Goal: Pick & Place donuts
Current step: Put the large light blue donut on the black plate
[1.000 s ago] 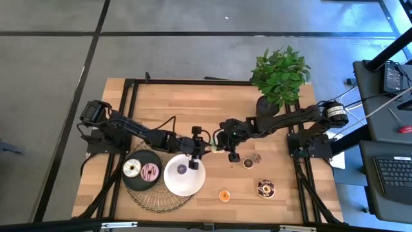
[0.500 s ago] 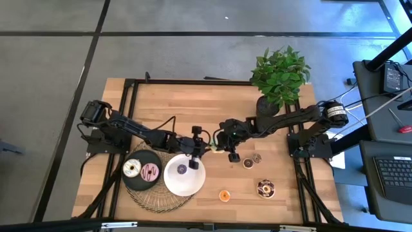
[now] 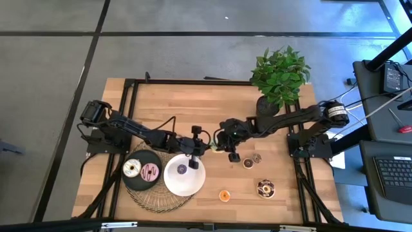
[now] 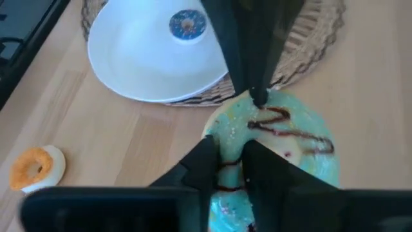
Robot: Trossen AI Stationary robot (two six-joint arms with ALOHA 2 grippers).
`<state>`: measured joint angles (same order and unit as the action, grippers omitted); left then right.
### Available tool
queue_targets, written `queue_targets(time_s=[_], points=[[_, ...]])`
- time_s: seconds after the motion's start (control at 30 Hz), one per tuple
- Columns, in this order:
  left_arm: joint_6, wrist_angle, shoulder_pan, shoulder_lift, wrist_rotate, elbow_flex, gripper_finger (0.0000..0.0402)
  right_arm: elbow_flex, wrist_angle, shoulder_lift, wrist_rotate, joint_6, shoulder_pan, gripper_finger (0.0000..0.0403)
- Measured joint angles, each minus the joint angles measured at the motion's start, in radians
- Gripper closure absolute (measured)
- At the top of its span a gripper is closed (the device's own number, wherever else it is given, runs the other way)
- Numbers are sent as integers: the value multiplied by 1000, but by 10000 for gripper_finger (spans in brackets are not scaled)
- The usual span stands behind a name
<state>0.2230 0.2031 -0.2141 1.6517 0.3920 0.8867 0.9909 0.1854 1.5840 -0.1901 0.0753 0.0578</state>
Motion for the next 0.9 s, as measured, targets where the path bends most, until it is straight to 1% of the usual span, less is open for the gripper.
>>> queue_targets(time_s=[0.1, 0.17, 0.2, 0.27, 0.37, 0.47, 0.57, 0.63, 0.77, 0.9], points=[[-7, -54, -5, -14, 38, 0, 398, 0, 11, -50, 19, -12, 0, 292], [-34, -114, -11, -35, 64, -2, 397, 1, 28, -102, 22, -14, 0, 277], [-50, -141, -15, -51, 79, -3, 398, 2, 39, -128, 41, -14, 1, 272], [-90, -198, -30, -92, 115, -2, 398, 2, 78, -179, 110, -14, 2, 264], [-186, -328, -70, -164, 165, -2, 398, 2, 136, -242, 239, -19, 0, 258], [-339, -492, -144, -240, 210, -2, 399, 2, 179, -270, 359, -21, 0, 257], [-494, -667, -243, -305, 261, -1, 399, 2, 200, -277, 433, -21, 0, 257], [-594, -748, -314, -341, 305, -1, 399, 2, 202, -275, 456, -21, -1, 257], [-784, -903, -444, -386, 398, -1, 399, 1, 192, -268, 463, -20, -8, 257], [-990, -1081, -536, -398, 393, -1, 399, 1, 181, -256, 462, -41, -11, 257]])
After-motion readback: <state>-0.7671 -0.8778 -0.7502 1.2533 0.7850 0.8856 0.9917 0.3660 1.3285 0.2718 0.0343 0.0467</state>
